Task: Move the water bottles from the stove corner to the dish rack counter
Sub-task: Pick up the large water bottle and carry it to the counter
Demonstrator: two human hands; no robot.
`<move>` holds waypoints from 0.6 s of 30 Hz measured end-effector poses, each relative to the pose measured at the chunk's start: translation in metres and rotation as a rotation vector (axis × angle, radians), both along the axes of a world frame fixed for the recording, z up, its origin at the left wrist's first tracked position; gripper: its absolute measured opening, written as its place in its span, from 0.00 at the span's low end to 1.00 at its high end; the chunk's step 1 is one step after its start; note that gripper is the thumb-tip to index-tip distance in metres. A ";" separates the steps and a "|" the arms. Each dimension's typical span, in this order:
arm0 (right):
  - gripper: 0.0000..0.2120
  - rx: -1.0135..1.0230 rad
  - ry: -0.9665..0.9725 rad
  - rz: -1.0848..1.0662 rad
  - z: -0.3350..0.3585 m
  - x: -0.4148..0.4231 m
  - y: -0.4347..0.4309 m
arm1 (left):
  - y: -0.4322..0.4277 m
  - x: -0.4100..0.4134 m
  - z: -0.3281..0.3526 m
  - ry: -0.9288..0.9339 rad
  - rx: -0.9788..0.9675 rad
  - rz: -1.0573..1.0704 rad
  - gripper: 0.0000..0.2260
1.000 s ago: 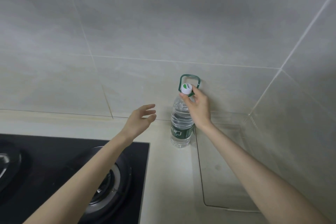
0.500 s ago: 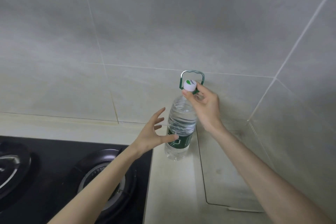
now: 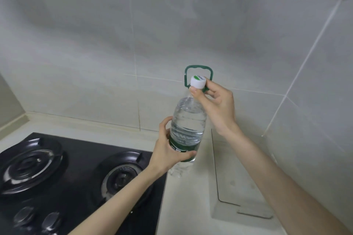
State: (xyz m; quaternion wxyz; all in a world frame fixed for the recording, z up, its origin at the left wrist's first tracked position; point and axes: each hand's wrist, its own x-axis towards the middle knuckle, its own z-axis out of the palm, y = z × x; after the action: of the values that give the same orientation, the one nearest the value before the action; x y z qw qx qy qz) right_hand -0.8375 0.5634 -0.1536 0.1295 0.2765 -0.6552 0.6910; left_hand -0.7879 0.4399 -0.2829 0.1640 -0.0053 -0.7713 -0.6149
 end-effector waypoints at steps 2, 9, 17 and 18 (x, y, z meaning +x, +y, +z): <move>0.15 -0.006 0.000 0.033 0.002 0.014 -0.003 | -0.002 0.019 0.002 0.023 -0.008 0.062 0.46; 0.14 -0.043 -0.067 0.202 0.007 0.053 -0.019 | -0.020 0.077 0.012 0.040 -0.060 0.218 0.45; 0.11 -0.063 -0.127 0.371 0.011 0.097 -0.055 | -0.056 0.143 0.023 0.003 -0.111 0.372 0.45; 0.11 -0.059 -0.129 0.391 0.012 0.102 -0.062 | -0.061 0.150 0.023 0.005 -0.112 0.388 0.45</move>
State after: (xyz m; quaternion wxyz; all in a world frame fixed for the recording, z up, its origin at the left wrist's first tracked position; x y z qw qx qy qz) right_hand -0.7352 0.5019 -0.1411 -0.0414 0.3496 -0.5756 0.7381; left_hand -0.6379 0.3792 -0.2599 0.2809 0.1326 -0.7906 -0.5277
